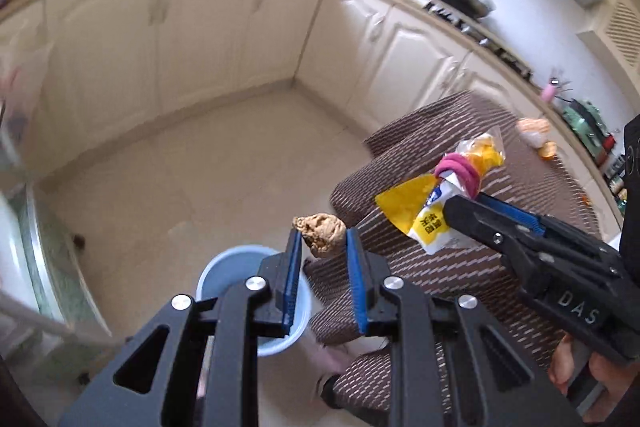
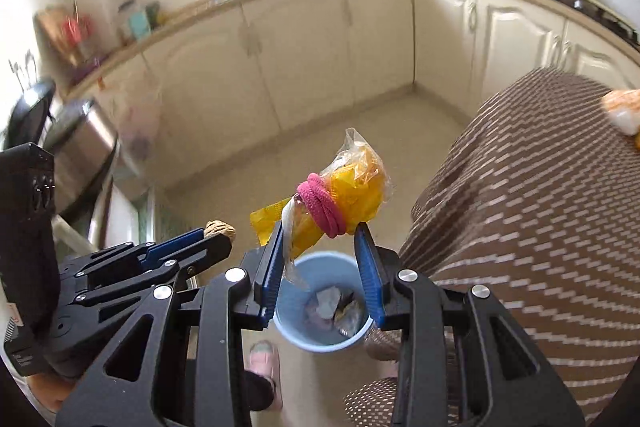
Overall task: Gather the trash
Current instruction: 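Carry the walnut and yellow wrapper over the blue bucket and release both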
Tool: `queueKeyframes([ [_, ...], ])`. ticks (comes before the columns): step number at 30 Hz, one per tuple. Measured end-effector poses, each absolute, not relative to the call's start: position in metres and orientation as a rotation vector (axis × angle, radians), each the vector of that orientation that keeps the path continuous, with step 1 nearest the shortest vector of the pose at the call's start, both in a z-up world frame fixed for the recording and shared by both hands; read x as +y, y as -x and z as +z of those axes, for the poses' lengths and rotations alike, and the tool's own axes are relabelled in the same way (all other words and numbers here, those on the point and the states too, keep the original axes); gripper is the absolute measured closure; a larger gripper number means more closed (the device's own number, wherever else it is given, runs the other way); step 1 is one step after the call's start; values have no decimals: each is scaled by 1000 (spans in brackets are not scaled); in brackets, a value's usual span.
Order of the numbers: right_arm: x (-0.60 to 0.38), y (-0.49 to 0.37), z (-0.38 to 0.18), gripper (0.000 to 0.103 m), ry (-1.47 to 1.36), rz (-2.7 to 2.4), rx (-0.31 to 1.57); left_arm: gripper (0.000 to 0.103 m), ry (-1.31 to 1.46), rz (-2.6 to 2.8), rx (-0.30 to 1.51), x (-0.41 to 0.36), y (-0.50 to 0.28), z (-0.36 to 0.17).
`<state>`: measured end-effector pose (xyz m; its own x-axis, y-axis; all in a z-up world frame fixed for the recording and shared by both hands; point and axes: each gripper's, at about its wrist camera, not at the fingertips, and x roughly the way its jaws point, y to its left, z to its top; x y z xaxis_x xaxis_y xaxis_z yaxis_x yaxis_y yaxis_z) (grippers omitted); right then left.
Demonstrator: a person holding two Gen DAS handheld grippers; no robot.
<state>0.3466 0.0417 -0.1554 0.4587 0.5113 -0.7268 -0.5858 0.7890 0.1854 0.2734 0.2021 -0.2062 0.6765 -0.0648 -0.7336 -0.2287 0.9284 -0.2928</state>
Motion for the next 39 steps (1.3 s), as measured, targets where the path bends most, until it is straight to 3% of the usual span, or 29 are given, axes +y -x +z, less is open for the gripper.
queueKeyframes([
  [13, 86, -371, -261, 70, 237, 617, 1025, 81, 462, 139, 1003, 236, -309, -302],
  [16, 87, -377, -274, 70, 243, 599, 1041, 79, 468, 141, 1007, 237, -319, -311],
  [19, 94, -380, -283, 70, 251, 582, 1050, 63, 462, 143, 1016, 235, -329, -317],
  [23, 95, -384, -293, 70, 257, 579, 1071, 60, 477, 140, 1018, 237, -330, -321],
  [39, 119, -385, -304, 66, 241, 640, 1107, 59, 516, 191, 1014, 253, -319, -322],
])
